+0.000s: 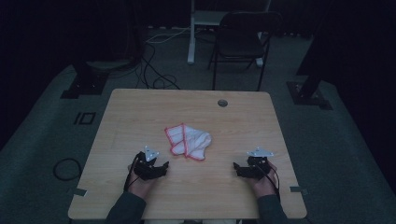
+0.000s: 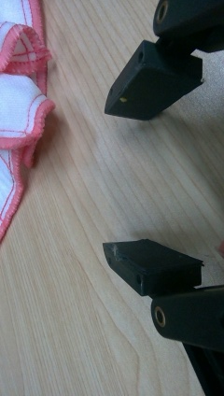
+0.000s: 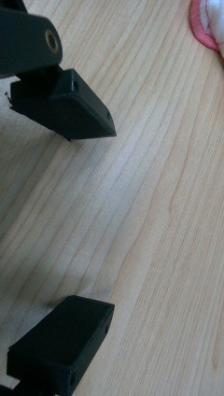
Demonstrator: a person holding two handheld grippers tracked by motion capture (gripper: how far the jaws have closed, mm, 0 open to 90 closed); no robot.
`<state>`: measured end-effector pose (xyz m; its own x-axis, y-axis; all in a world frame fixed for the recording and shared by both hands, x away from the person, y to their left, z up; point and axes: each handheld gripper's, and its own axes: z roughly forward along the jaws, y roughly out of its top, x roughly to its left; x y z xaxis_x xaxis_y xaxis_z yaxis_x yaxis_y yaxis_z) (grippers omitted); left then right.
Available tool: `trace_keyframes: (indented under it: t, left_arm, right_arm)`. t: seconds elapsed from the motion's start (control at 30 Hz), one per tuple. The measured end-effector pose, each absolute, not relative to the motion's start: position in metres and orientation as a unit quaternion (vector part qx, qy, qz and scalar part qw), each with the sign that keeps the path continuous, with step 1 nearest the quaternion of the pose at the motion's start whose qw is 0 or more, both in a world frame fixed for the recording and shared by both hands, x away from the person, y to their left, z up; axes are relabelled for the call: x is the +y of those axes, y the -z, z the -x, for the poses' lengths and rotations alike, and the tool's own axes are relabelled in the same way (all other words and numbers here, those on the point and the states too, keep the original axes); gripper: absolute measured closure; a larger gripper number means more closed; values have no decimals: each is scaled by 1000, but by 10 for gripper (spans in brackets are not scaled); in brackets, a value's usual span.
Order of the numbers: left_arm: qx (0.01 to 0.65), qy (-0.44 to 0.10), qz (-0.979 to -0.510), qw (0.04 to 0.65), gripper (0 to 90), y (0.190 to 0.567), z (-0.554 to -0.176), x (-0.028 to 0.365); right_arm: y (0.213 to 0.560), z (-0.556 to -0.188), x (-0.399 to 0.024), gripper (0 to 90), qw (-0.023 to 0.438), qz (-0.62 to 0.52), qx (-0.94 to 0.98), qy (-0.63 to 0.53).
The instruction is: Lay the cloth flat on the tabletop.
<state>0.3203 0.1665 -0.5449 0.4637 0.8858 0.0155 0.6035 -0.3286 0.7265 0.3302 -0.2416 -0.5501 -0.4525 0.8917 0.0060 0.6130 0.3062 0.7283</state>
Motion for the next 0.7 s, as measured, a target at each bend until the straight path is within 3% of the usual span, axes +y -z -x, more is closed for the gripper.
trace_keyframes:
  t: [0.27,0.7]
  left_arm:
    - [473,-211,-787,335,295,545,-320,166]
    - [473,-211,-787,335,294,545,-320,166]
  right_arm:
    - [550,-329,-239,149,203,-476,785,-341]
    - [547,-325,-235,271,200,-477,786,-338]
